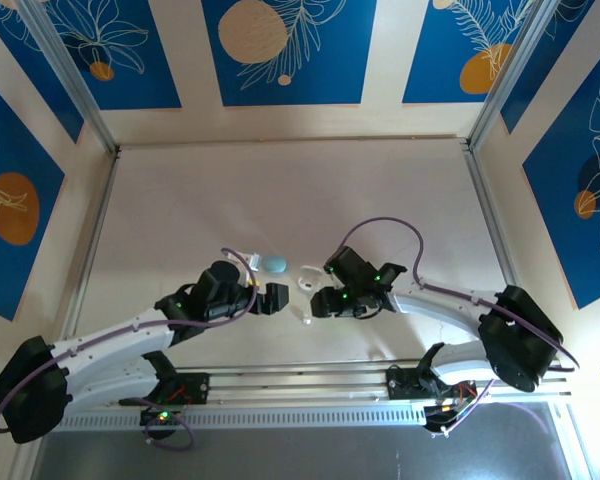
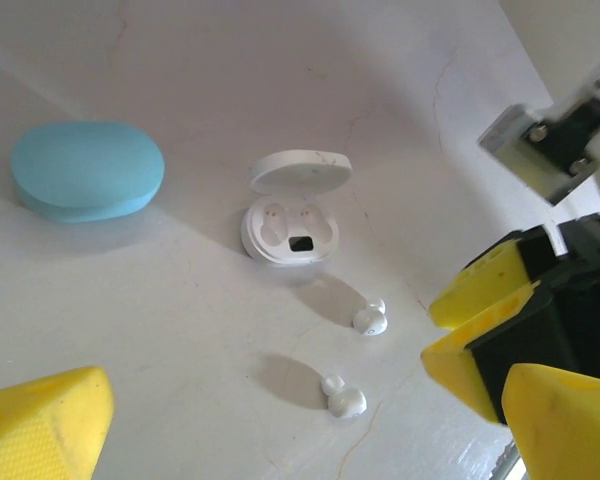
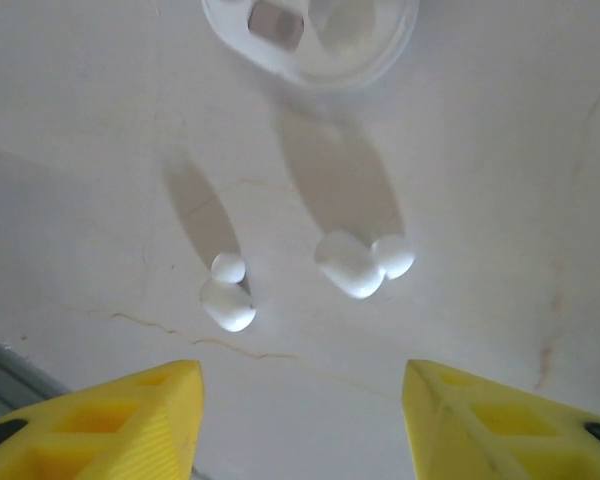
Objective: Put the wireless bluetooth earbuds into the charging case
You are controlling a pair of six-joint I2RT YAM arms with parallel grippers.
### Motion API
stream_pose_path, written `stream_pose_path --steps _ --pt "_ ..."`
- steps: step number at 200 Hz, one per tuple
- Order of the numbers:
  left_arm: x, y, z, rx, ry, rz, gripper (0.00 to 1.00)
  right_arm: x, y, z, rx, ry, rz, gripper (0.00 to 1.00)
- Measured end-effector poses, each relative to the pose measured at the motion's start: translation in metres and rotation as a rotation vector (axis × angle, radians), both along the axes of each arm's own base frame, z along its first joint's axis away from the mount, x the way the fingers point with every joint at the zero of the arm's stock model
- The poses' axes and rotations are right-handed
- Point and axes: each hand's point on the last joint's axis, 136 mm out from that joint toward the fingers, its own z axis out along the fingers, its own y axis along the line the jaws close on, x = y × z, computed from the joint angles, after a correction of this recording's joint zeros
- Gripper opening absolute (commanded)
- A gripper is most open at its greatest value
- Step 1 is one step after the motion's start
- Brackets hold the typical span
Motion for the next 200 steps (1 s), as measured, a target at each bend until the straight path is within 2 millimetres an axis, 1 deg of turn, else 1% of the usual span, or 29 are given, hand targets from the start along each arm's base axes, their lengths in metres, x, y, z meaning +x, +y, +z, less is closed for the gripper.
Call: stream_pose_path --steps 17,44,107,127,151,200 --pt "0.004 0.008 0.002 -0.001 -0.007 0.019 1.0 0.007 -0.003 0.007 -0.062 -0.062 0.025 0.51" --pt "0.008 0.022 0.005 -0.016 -0.009 0.055 1.0 0.01 0.0 0.012 -0.183 -0.15 0.121 0.51" --pt "0.013 0.048 -0.003 -0.05 0.049 0.099 1.0 0.01 0.011 0.0 -0.485 -0.255 0.368 0.48" --pt "0.014 0.052 -0.001 -0.071 0.055 0.102 1.0 0.009 0.015 -0.006 -0.559 -0.267 0.44 0.47" --pt "0.012 0.052 -0.001 -0.088 0.064 0.093 1.0 0.011 0.017 -0.014 -0.637 -0.272 0.496 0.45" --pt "0.009 0.052 -0.003 -0.096 0.075 0.08 1.0 0.017 0.01 -0.025 -0.745 -0.262 0.539 0.45"
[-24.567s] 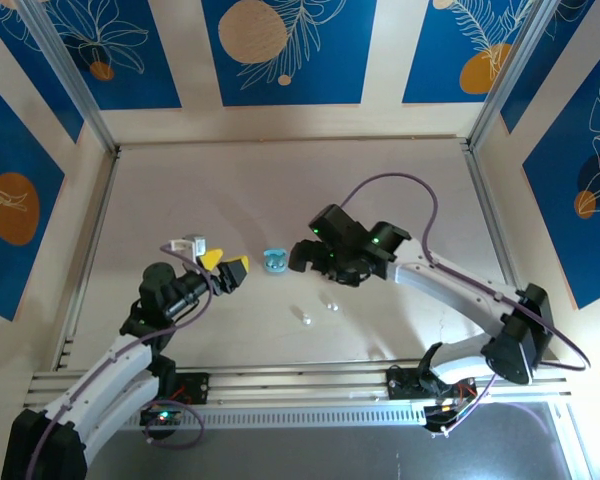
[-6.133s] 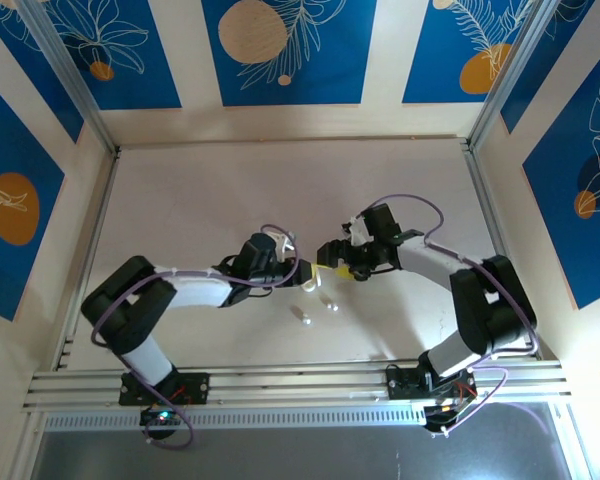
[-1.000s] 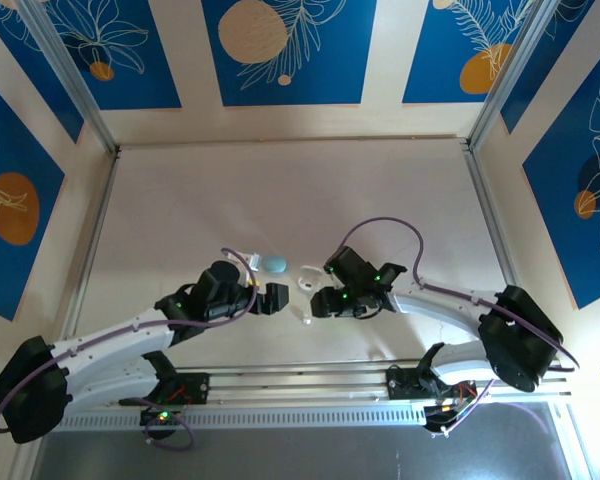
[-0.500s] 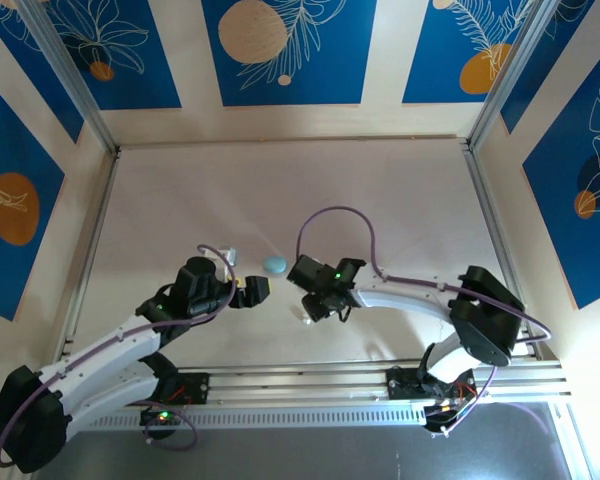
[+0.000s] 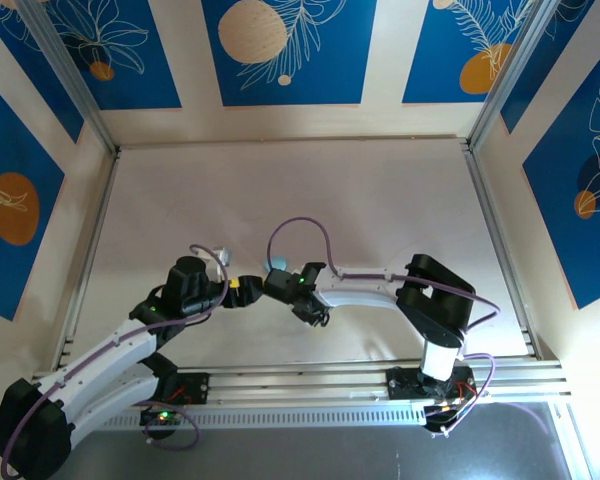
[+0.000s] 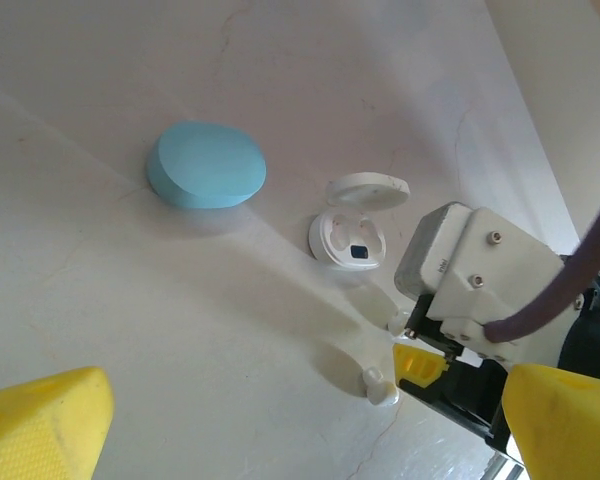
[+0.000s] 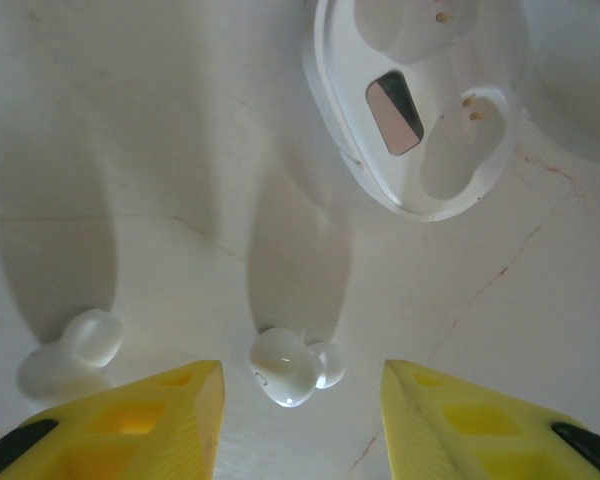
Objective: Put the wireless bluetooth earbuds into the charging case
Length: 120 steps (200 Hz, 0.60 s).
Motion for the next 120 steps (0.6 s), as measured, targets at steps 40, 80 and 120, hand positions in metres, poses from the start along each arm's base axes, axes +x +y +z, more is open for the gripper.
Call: stream_pose_path --steps 40,80,120 --pt "0.0 0.0 0.0 -0.004 0.003 -0.003 1.0 0.005 -0.002 0.0 -0.027 -0.016 -0.003 0.45" --pt "0.0 0.0 0.0 -0.006 0.004 -0.001 1.0 0.01 -0.007 0.001 -0.045 -0.024 -0.016 0.44" --pt "0.0 0.001 0.0 -0.008 0.006 0.001 1.0 0.018 -0.013 0.002 -0.052 -0.034 -0.047 0.4"
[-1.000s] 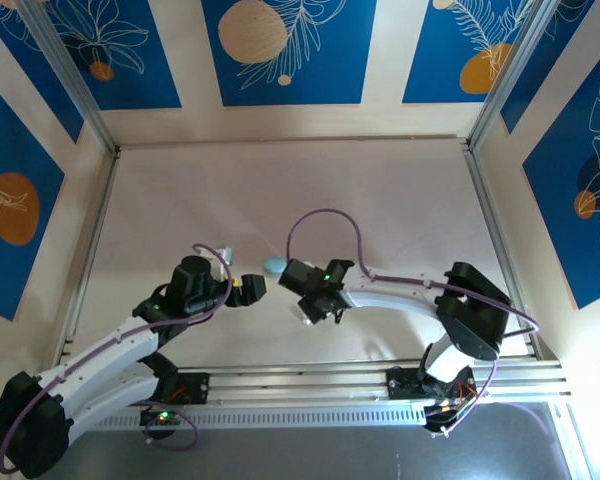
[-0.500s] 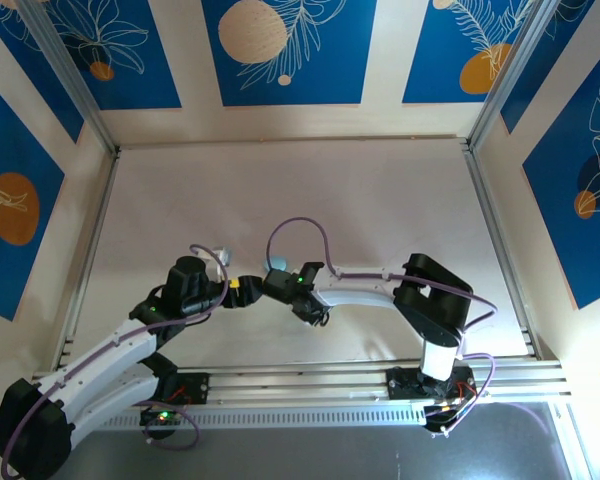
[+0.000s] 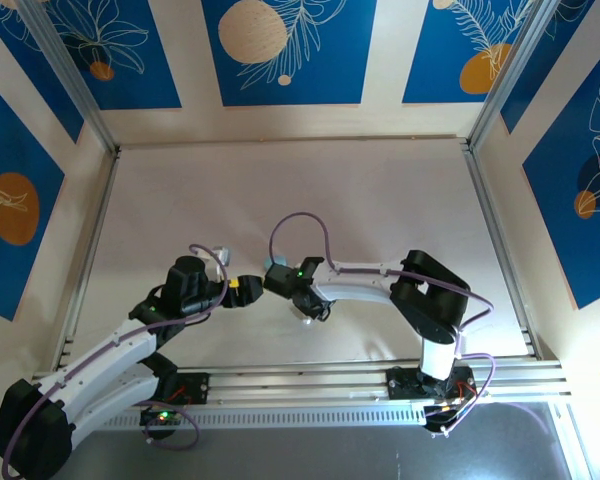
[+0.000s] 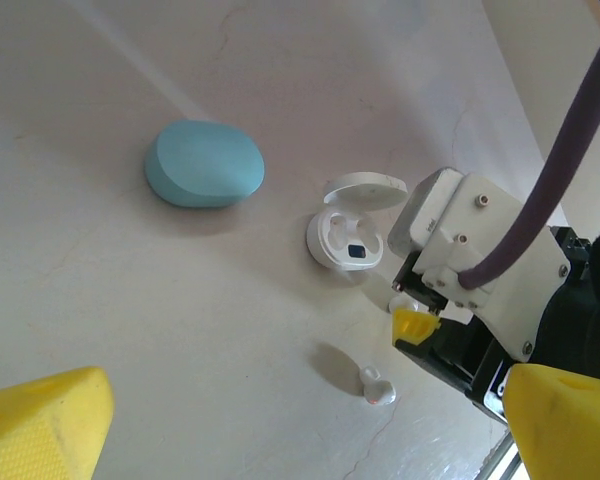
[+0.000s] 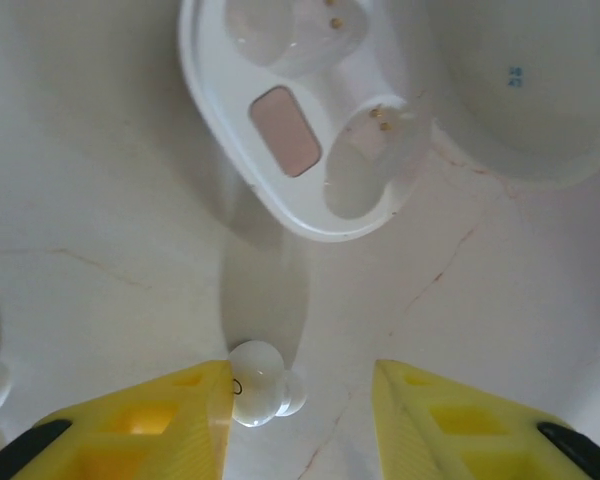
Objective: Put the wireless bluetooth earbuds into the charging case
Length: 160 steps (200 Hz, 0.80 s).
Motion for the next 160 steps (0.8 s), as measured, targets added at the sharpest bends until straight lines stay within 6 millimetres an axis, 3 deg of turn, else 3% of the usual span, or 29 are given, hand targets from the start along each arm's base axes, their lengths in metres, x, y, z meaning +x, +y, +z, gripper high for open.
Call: stream_pose_path --steps 71,160 --pt "0.0 0.0 -0.001 0.001 0.005 0.002 1.0 -0.004 0.006 0.005 0.075 0.027 -0.068 0.4" --pt "-0.007 0.002 0.004 -0.013 -0.019 -0.016 1.0 -0.006 0.007 0.015 0.114 0.041 -0.194 0.33"
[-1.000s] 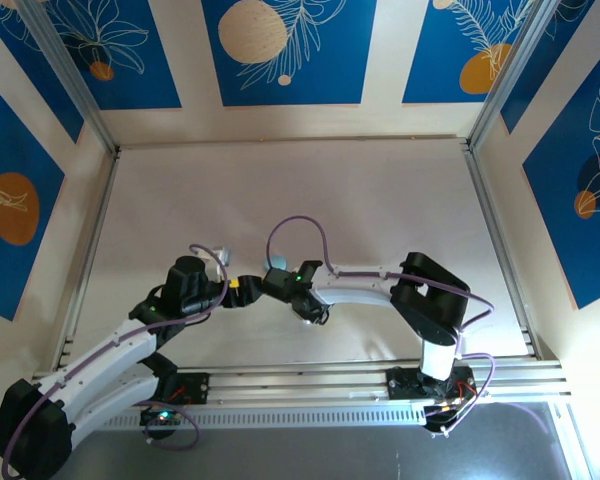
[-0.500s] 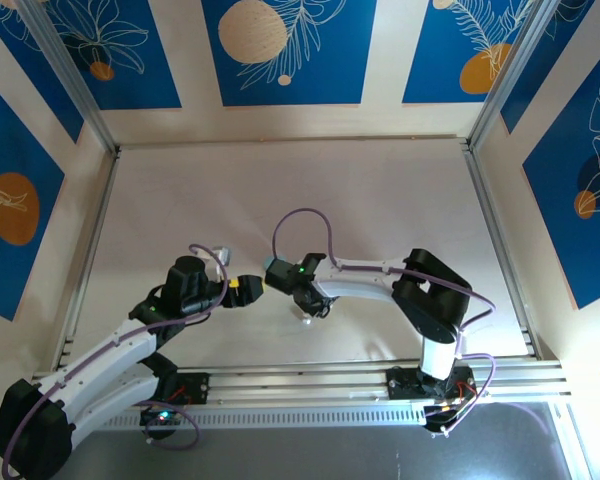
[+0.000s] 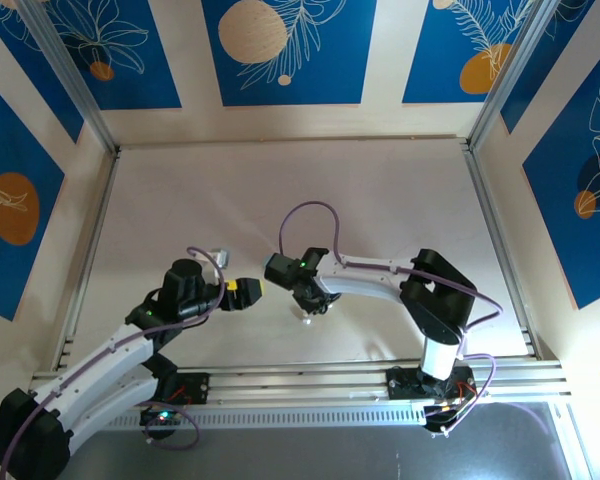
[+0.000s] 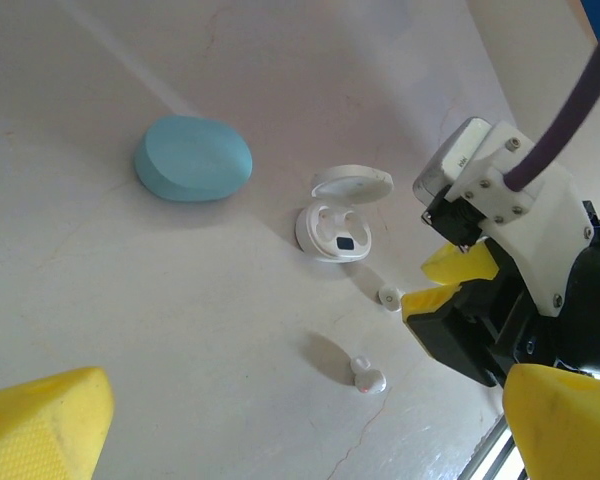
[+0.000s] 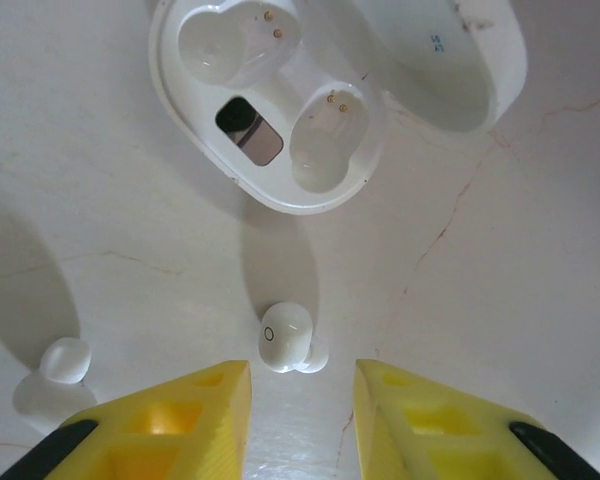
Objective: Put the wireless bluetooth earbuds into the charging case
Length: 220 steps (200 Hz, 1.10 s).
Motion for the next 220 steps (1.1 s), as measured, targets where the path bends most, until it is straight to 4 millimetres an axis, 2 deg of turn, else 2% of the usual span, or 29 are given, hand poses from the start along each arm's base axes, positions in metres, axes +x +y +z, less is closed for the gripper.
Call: stream_pose_path --steps 48,189,220 --pt "-0.001 0.001 -0.002 0.004 0.005 0.0 1.0 0.001 0.0 -0.011 -0.044 0.027 -0.023 0.33" --pt "-0.003 0.002 -0.005 0.015 0.014 -0.004 1.0 0.004 -0.003 -0.023 -0.07 0.052 -0.054 0.32" --pt "-0.003 0.002 -0.005 0.016 0.014 -0.004 1.0 0.005 -0.004 -0.023 -0.066 0.053 -0.066 0.27"
